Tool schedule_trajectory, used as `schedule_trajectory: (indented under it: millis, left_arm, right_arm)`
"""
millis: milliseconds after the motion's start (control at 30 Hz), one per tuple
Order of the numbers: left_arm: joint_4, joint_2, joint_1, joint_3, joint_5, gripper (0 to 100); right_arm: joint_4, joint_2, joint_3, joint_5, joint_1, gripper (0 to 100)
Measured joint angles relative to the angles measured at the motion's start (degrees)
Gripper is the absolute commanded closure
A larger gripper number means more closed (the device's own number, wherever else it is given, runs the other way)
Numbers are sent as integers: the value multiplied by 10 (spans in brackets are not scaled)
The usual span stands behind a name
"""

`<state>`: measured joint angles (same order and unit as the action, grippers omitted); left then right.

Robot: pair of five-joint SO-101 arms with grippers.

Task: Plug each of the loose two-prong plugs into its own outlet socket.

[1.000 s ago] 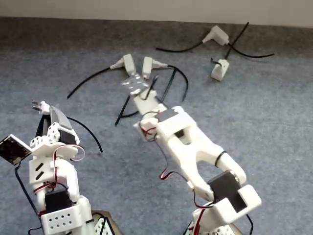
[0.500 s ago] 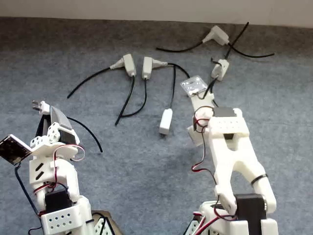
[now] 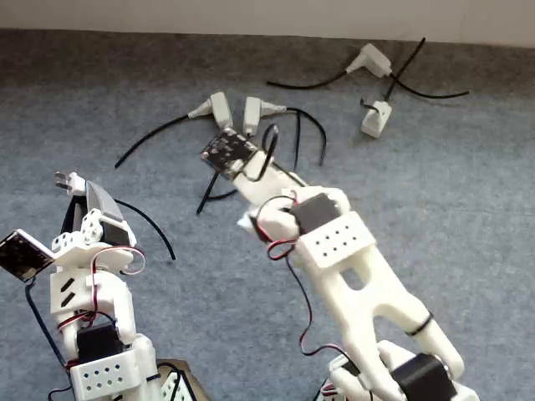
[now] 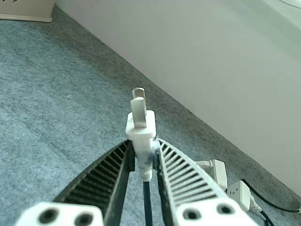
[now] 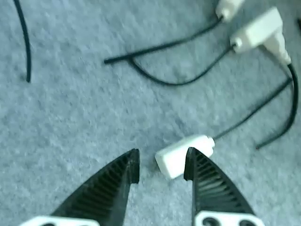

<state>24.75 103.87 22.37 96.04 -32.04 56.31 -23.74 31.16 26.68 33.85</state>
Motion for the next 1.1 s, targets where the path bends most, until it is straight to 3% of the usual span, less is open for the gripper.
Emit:
schedule_trajectory:
  millis: [267, 600, 1000, 1100]
  left_arm:
    - [1, 0, 0, 0, 0, 994]
    - [1, 0, 0, 0, 0, 994]
    - [1, 0, -2, 0, 0, 992]
    - [1, 0, -40, 0, 26, 993]
  right_arm:
    - [-89, 171, -23, -43, 4, 828]
    - [-92, 256, -53, -46, -136, 828]
    - [30, 53, -52, -46, -249, 828]
    - [67, -9, -52, -46, -279, 828]
